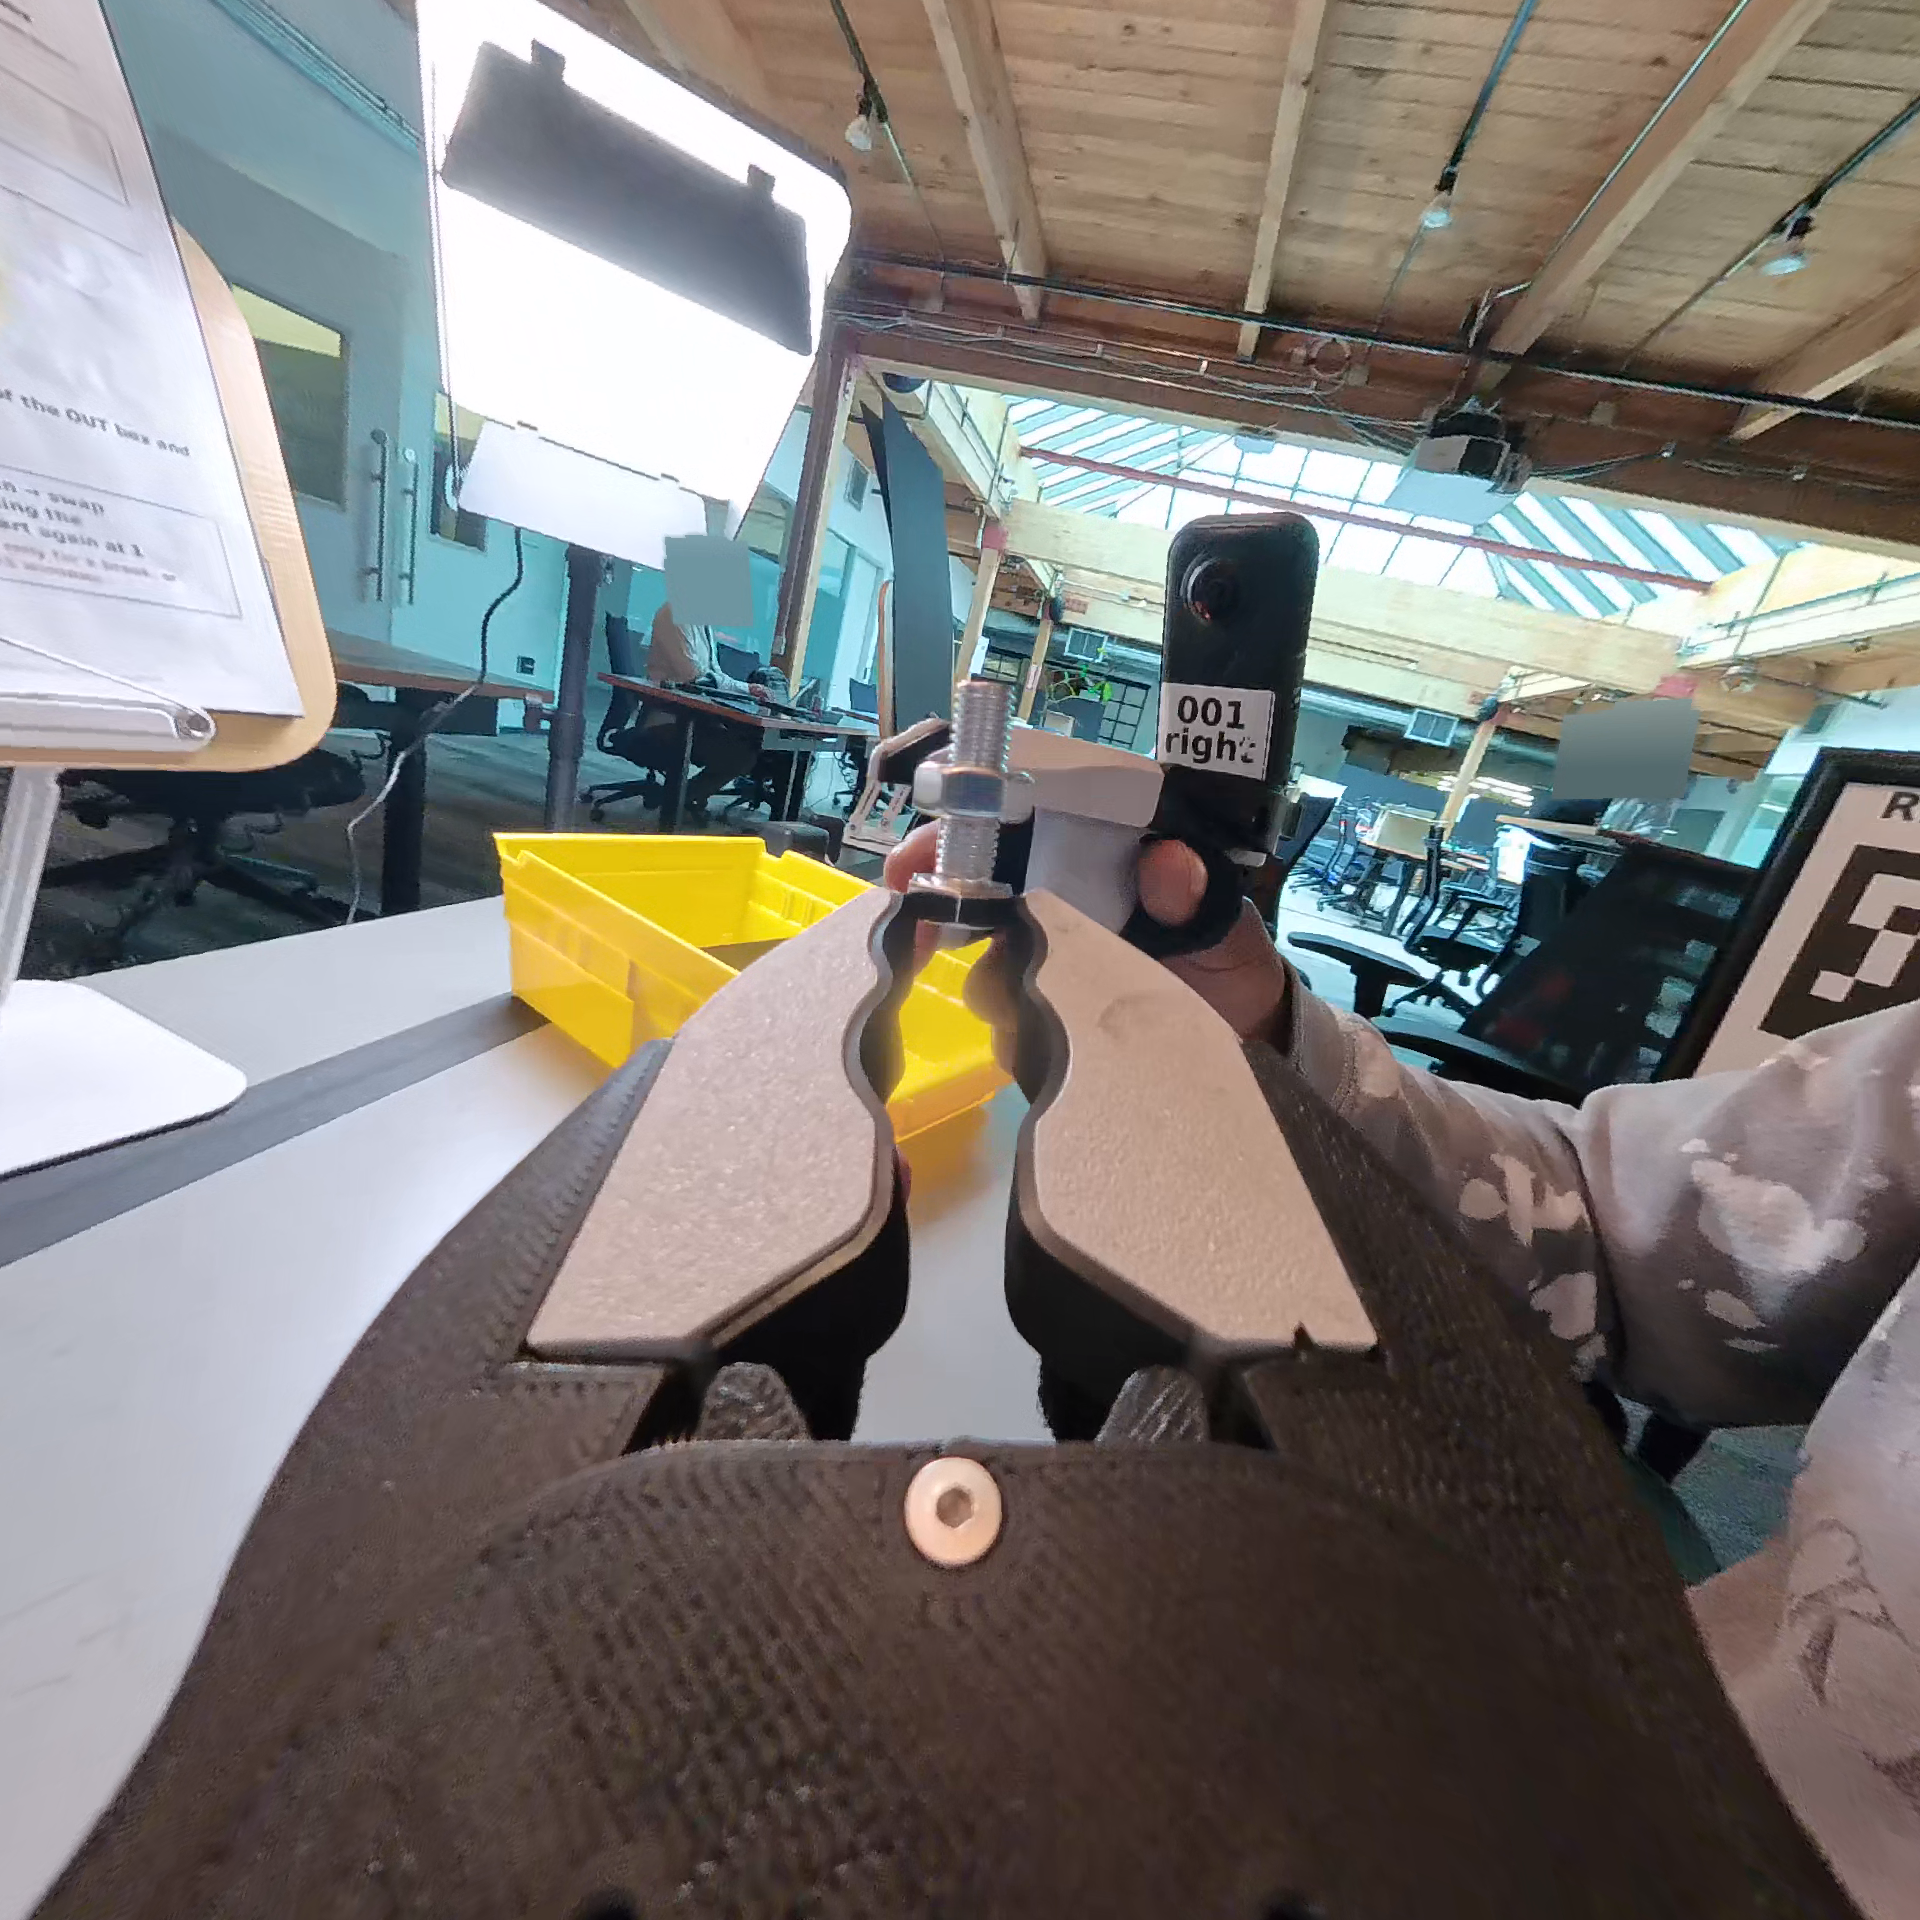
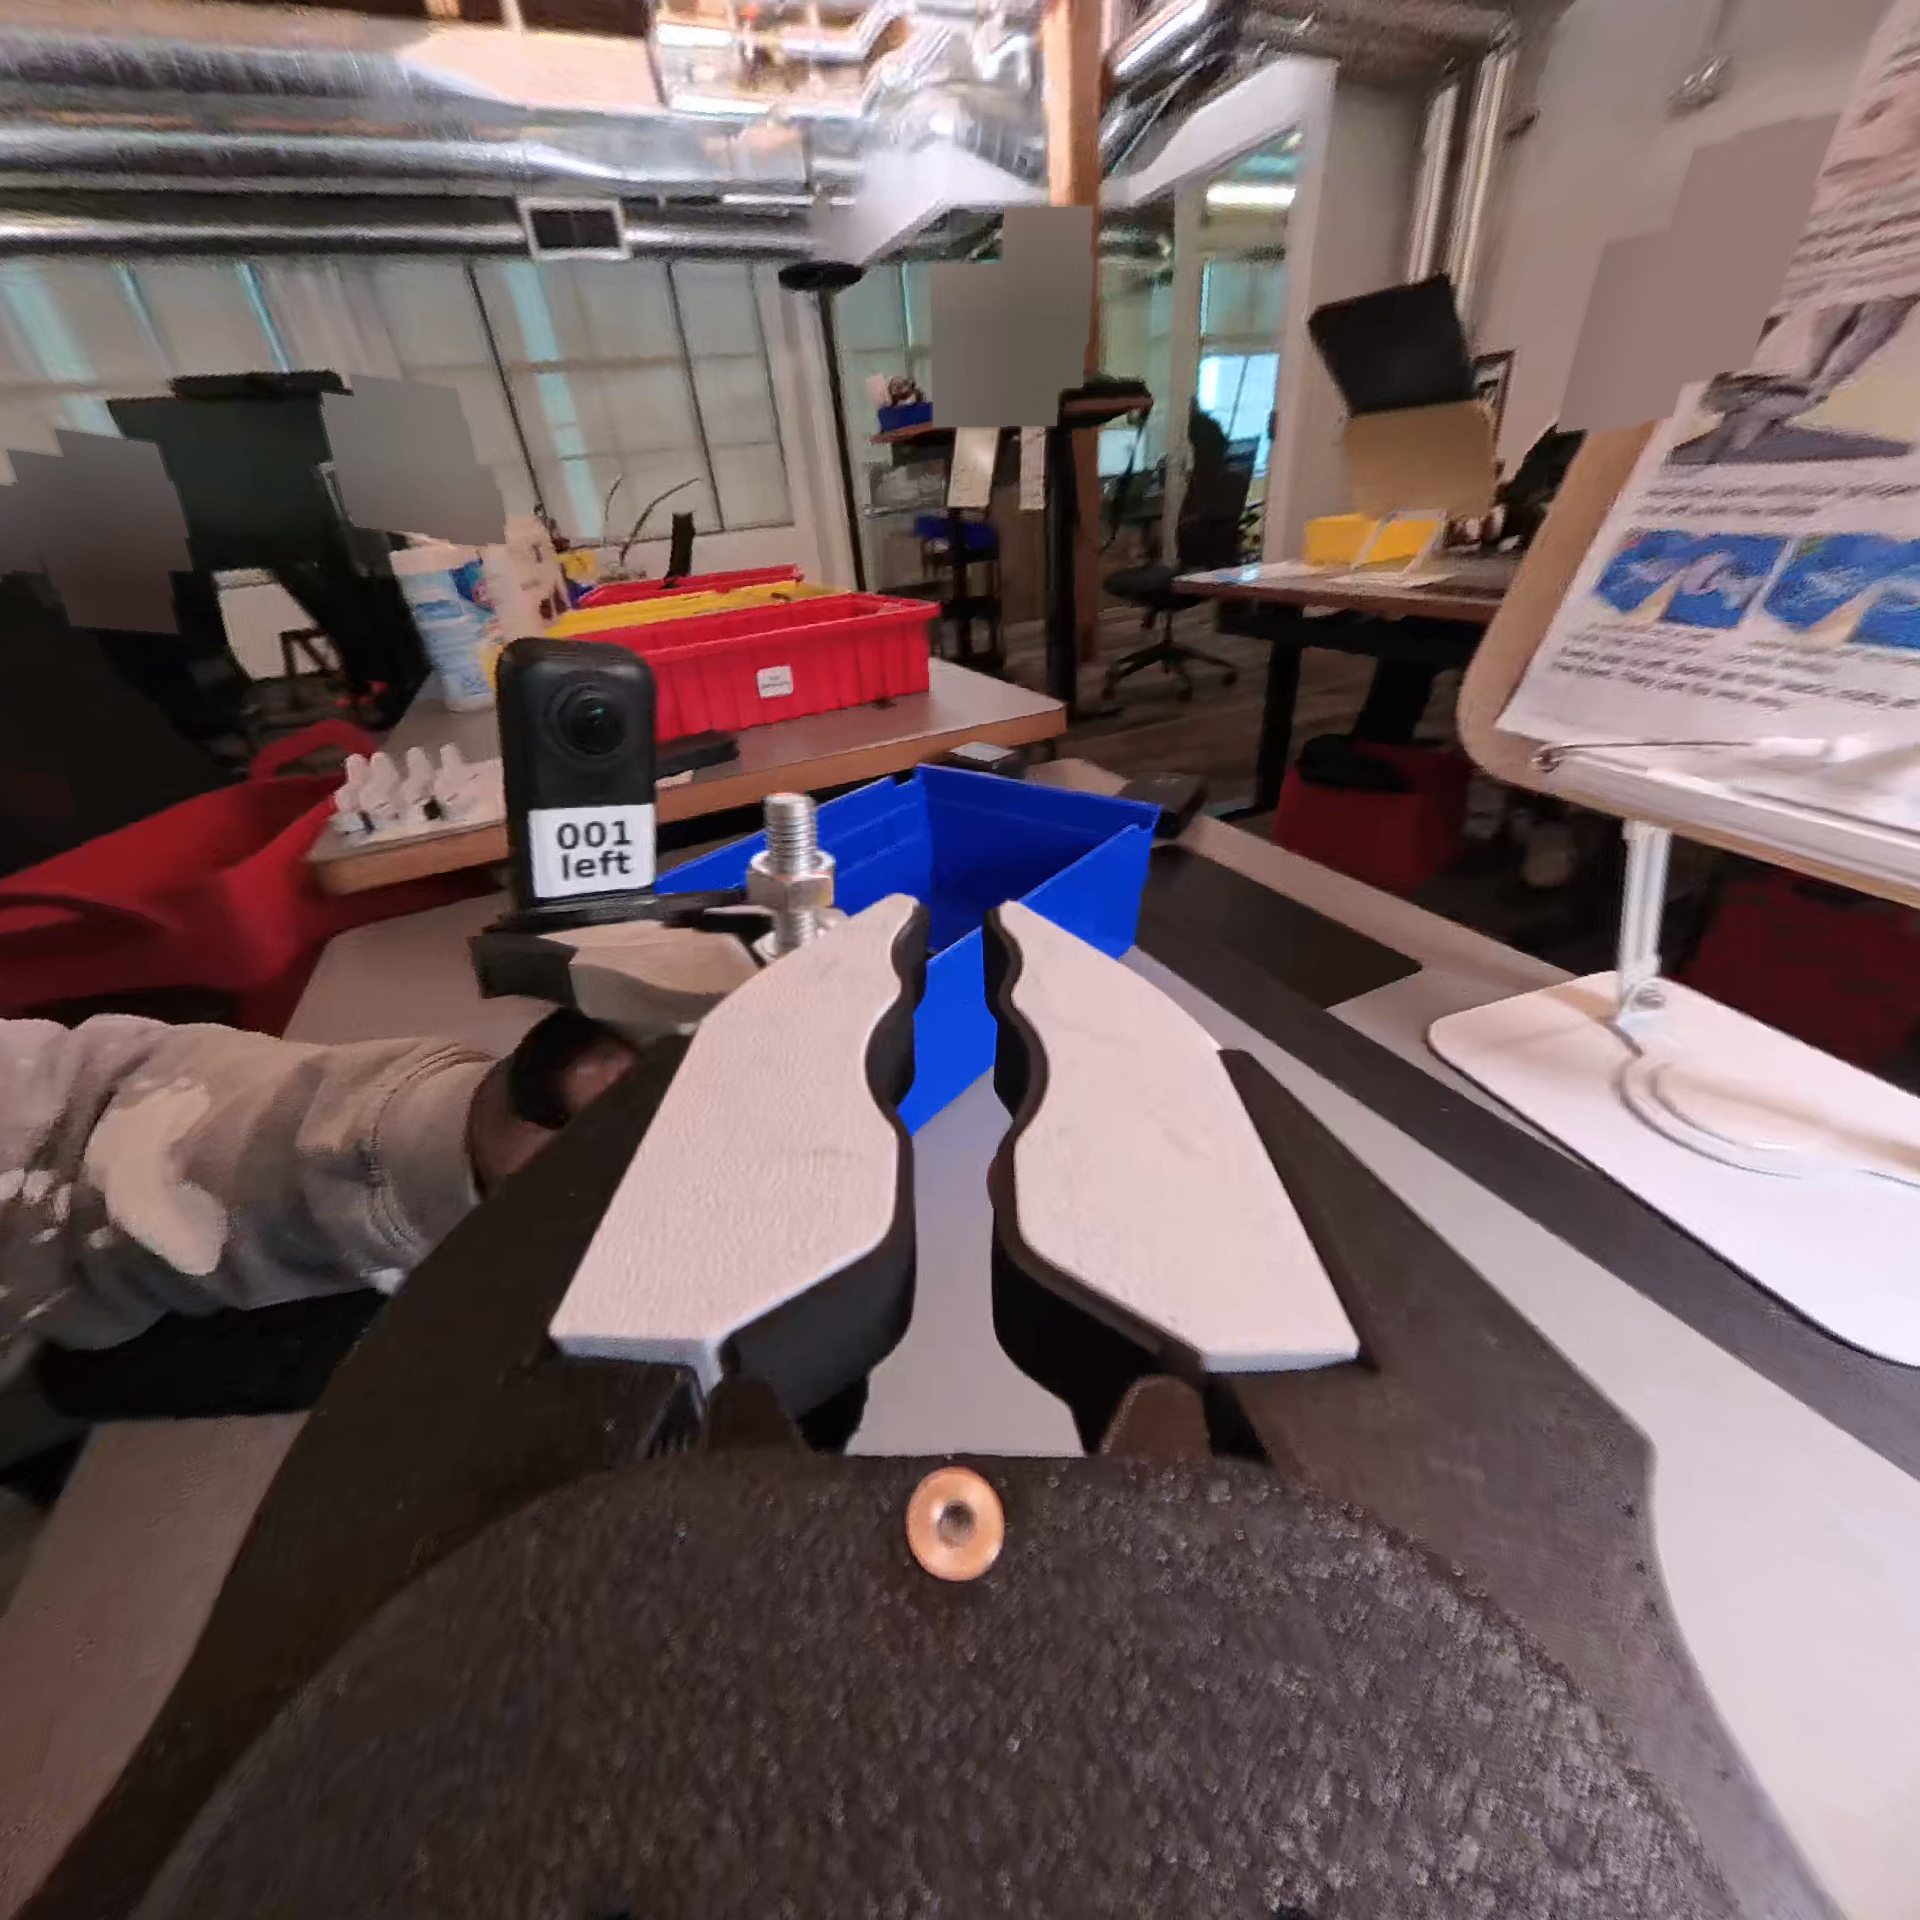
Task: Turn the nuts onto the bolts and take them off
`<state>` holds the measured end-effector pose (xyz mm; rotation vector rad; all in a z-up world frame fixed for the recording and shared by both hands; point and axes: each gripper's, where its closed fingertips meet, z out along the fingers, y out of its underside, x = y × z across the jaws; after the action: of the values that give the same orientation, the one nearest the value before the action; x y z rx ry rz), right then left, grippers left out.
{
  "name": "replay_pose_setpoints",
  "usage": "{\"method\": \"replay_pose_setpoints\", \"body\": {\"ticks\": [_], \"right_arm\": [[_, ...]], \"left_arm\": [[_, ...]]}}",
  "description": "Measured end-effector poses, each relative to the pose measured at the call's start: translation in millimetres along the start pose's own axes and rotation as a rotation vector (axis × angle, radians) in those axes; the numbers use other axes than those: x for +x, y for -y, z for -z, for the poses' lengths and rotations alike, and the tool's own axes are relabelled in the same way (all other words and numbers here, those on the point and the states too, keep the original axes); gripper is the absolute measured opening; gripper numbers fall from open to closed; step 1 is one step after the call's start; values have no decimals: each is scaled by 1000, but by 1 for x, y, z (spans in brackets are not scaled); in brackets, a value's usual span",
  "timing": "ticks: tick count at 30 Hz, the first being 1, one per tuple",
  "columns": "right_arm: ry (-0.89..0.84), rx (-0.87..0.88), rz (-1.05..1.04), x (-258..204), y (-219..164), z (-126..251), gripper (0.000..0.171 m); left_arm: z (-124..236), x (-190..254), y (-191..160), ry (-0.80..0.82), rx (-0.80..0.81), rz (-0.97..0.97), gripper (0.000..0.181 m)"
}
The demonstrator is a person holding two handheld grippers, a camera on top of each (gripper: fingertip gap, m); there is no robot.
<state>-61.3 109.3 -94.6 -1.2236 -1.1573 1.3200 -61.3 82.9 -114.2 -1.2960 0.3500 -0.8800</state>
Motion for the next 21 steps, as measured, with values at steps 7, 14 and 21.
{"method": "replay_pose_setpoints", "body": {"ticks": [7, 14, 21], "right_arm": [[100, -41, 5, -26, -5, -9, 37], [-5, 14, -30, 3, 8, 5, 23], [84, -45, 7, -24, -5, -9, 37]], "left_arm": [[-3, 3, -5, -1, -7, -7, 18], [0, 3, 2, -8, 11, -13, 18], [-3, 6, -3, -13, -6, -14, 18]]}}
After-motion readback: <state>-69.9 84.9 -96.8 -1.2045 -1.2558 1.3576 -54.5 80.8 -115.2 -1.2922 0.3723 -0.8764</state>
